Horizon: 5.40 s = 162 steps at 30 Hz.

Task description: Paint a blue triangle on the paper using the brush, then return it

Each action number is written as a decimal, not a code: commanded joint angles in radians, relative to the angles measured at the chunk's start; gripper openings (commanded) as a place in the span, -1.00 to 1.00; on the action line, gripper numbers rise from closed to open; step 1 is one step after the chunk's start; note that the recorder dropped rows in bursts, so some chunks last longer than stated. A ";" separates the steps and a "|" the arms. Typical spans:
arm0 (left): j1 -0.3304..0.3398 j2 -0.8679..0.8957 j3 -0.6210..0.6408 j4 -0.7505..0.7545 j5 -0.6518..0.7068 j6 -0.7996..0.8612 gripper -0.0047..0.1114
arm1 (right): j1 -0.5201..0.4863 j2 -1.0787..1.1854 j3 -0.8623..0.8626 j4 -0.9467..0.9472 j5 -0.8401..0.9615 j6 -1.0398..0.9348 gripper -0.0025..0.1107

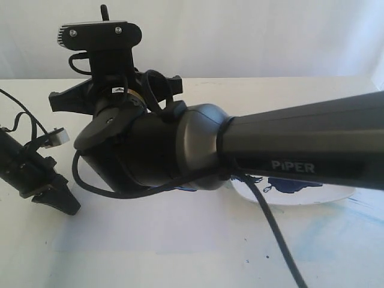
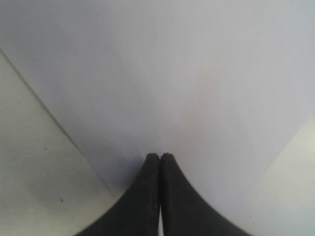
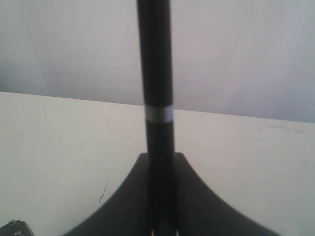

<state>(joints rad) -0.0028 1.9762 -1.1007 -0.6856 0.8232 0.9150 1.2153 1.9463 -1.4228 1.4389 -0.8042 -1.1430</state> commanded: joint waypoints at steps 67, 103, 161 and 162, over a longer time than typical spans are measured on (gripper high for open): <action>0.000 0.005 0.005 -0.031 0.037 0.004 -0.92 | -0.014 0.052 -0.012 -0.030 -0.057 0.069 -0.96; 0.000 0.005 0.005 -0.031 0.037 0.004 -0.92 | -0.008 0.067 -0.012 0.104 -0.109 0.022 -0.96; 0.000 0.005 0.005 -0.035 0.037 0.008 -0.92 | 0.051 0.006 -0.012 0.305 -0.286 -0.158 -0.96; 0.000 0.005 0.005 -0.035 0.037 0.008 -0.92 | 0.055 0.006 -0.012 0.305 -0.293 -0.160 -0.96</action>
<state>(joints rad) -0.0028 1.9762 -1.1007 -0.7108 0.8389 0.9185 1.2606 1.9635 -1.4319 1.7506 -1.0726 -1.2832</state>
